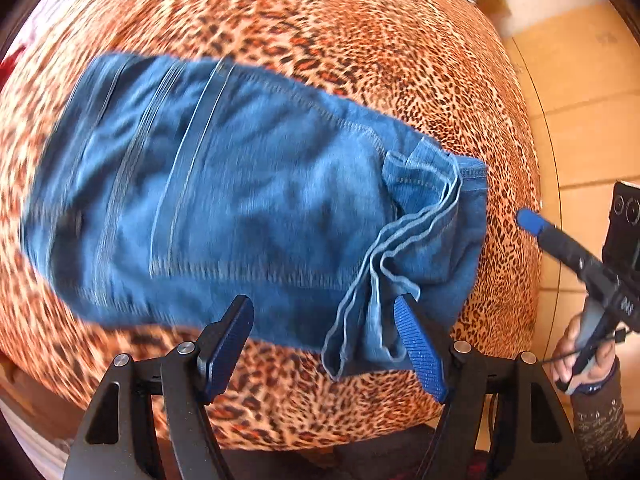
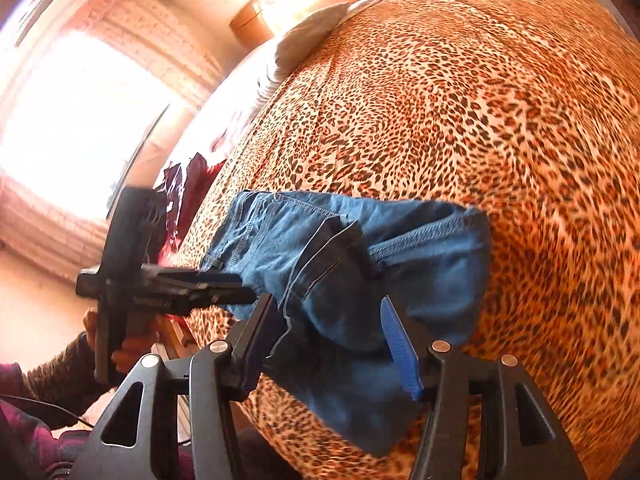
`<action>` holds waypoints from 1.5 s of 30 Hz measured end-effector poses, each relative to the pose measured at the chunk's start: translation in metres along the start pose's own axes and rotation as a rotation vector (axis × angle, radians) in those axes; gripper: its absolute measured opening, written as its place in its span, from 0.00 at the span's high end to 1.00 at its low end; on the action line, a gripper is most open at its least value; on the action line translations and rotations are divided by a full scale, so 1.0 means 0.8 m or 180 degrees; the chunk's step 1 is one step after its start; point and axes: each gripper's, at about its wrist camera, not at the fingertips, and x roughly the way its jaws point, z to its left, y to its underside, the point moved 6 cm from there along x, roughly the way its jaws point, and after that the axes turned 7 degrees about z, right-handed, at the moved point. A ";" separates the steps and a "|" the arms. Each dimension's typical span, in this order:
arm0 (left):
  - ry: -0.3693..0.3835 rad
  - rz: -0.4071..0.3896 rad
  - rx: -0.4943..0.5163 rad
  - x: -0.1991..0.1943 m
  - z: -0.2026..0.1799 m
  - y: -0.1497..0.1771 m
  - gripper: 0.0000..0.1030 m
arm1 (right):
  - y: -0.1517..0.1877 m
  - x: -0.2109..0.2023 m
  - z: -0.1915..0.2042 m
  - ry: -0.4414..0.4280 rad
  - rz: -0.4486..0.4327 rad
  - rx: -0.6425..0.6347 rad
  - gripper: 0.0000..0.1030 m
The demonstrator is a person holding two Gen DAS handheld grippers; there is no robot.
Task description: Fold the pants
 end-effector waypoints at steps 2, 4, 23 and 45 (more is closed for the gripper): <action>-0.0012 0.0005 -0.0263 0.019 -0.003 0.037 0.29 | -0.015 0.013 -0.021 -0.0012 0.0227 -0.0229 0.45; -0.0133 0.0038 -0.0397 0.039 -0.013 0.064 0.29 | -0.027 0.032 -0.030 0.0003 0.0456 -0.0497 0.45; -0.0218 -0.0365 -0.1630 0.059 0.007 0.081 0.29 | -0.027 0.168 0.038 -0.0004 0.1513 -0.2165 0.45; 0.0470 -0.0309 -0.2212 0.124 -0.064 0.091 0.89 | -0.053 0.119 -0.038 0.0246 0.1846 -0.2226 0.82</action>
